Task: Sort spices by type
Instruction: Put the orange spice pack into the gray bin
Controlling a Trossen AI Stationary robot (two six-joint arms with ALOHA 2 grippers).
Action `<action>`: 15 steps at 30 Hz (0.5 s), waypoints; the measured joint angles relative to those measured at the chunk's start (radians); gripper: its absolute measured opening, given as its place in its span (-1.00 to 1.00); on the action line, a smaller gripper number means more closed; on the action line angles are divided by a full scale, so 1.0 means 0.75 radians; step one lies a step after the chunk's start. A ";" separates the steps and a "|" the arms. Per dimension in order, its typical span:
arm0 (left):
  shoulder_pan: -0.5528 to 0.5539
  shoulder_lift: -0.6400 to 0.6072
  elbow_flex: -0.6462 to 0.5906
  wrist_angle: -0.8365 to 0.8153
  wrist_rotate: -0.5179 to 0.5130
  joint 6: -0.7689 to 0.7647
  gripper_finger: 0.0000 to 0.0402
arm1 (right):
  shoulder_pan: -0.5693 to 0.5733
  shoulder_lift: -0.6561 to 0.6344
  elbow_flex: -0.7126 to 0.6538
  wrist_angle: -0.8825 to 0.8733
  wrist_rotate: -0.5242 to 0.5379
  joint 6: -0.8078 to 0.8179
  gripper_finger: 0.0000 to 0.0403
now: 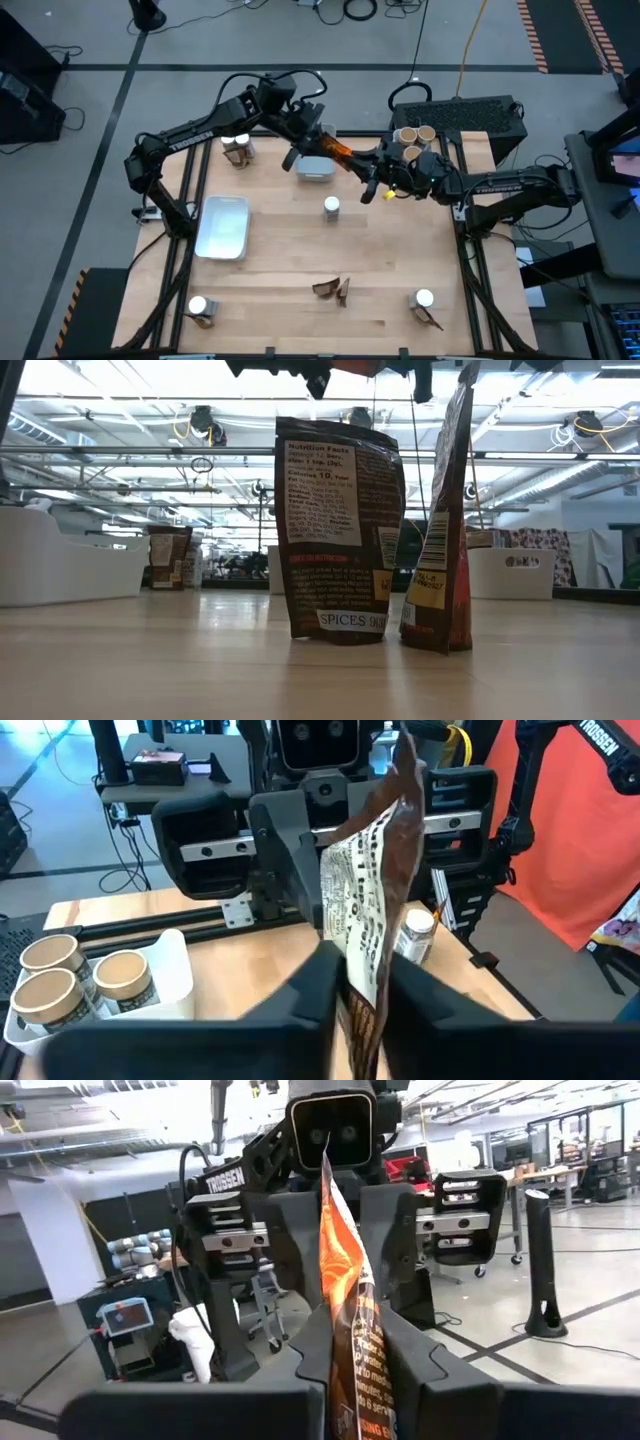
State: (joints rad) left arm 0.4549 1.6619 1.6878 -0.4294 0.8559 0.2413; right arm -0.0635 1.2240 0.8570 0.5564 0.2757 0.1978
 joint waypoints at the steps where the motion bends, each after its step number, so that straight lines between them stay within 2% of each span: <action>1: -0.001 0.000 0.000 -0.001 0.001 -0.001 -0.83 | 0.000 0.000 0.000 0.000 -0.014 0.000 -0.83; 3: -0.005 0.000 0.000 -0.002 0.001 -0.002 -0.93 | -0.001 0.000 0.000 0.000 -0.024 0.005 -0.82; 9: -0.010 0.000 0.000 -0.003 0.000 -0.037 -0.94 | -0.001 0.000 0.000 0.000 -0.016 0.027 -0.78; 15: -0.005 0.001 0.012 0.002 -0.006 -0.097 -0.94 | -0.001 -0.009 0.000 -0.004 -0.018 0.001 -0.48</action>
State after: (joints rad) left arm 0.4514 1.6623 1.6967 -0.4278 0.8517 0.1683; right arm -0.0646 1.2172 0.8570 0.5536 0.2623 0.1982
